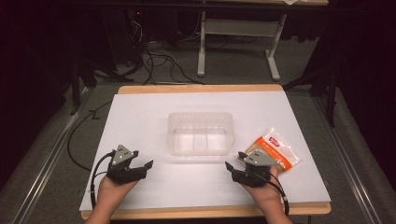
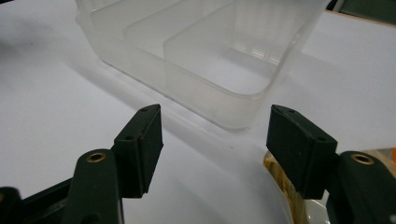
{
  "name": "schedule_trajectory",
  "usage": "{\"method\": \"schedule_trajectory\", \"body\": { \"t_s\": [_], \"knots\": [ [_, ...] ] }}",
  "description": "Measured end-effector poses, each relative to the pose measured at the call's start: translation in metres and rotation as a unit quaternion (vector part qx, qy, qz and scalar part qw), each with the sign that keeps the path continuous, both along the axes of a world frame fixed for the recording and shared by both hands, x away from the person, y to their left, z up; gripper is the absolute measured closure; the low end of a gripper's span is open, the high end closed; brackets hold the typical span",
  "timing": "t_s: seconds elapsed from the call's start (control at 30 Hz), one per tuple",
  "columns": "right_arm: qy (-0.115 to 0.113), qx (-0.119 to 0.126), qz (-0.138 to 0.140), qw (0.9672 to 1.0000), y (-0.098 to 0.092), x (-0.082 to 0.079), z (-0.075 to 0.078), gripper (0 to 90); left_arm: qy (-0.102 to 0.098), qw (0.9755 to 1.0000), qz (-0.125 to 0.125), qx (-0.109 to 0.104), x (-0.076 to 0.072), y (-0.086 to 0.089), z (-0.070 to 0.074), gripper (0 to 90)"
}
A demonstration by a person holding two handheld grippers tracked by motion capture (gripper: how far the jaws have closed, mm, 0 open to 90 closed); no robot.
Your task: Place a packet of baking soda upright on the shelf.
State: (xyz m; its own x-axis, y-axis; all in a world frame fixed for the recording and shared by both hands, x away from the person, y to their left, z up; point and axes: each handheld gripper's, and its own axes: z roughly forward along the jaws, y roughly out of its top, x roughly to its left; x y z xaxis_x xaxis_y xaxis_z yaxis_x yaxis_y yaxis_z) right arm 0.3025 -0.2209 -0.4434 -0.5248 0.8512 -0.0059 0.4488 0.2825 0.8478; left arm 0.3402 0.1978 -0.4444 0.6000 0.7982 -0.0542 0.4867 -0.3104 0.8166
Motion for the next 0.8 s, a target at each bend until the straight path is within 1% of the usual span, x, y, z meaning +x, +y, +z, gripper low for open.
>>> {"method": "schedule_trajectory", "body": {
  "t_s": [0.03, 0.1, 0.2, 0.23, 0.3, 0.33, 0.37, 0.5, 0.6, 0.7, 0.8],
  "knots": [
    [0.004, 0.004, -0.001, 1.0, -0.002, -0.001, 0.0, 36.4, 0.0, 1.0, 0.0, 0.0, 0.0, 0.0, 0.0, 30.3],
    [0.003, 0.003, -0.001, 1.0, -0.004, -0.001, 0.0, 36.6, 0.001, 1.0, -0.004, -0.002, 0.0, -0.001, 0.0, 30.2],
    [-0.001, 0.005, 0.002, 1.0, -0.007, -0.001, 0.0, 37.5, -0.004, 0.9999, -0.01, -0.01, -0.001, -0.004, 0.001, 29.7],
    [0.002, 0.011, 0.005, 0.9999, -0.008, 0.0, 0.0, 38.4, -0.009, 0.9998, -0.016, -0.008, -0.002, -0.006, 0.001, 29.3],
    [0.003, 0.014, 0.009, 0.9999, -0.008, 0.0, 0.0, 38.5, -0.009, 0.9998, -0.019, -0.005, -0.002, -0.007, 0.001, 29.3],
    [0.001, 0.021, 0.013, 0.9997, -0.009, 0.0, 0.0, 39.2, -0.01, 0.9997, -0.019, 0.008, -0.003, -0.009, -0.001, 28.6],
    [0.003, 0.022, 0.014, 0.9997, -0.009, 0.0, 0.0, 39.2, -0.011, 0.9997, -0.018, 0.013, -0.003, -0.01, -0.001, 27.5],
    [0.007, 0.021, 0.023, 0.9995, -0.009, 0.001, -0.001, 39.2, -0.009, 0.9997, -0.018, 0.011, -0.003, -0.009, -0.001, 27.2],
    [0.01, 0.022, 0.02, 0.9995, -0.01, 0.002, -0.001, 39.0, -0.009, 0.9997, -0.017, 0.012, -0.003, -0.01, -0.002, 27.3],
    [0.012, 0.018, 0.014, 0.9997, -0.013, 0.002, 0.0, 38.3, -0.01, 0.9997, -0.016, 0.014, -0.003, -0.011, -0.003, 27.6],
    [0.013, 0.022, 0.01, 0.9996, -0.016, 0.003, 0.002, 36.8, -0.011, 0.9997, -0.015, 0.015, -0.003, -0.011, -0.002, 27.6]
  ]
}}
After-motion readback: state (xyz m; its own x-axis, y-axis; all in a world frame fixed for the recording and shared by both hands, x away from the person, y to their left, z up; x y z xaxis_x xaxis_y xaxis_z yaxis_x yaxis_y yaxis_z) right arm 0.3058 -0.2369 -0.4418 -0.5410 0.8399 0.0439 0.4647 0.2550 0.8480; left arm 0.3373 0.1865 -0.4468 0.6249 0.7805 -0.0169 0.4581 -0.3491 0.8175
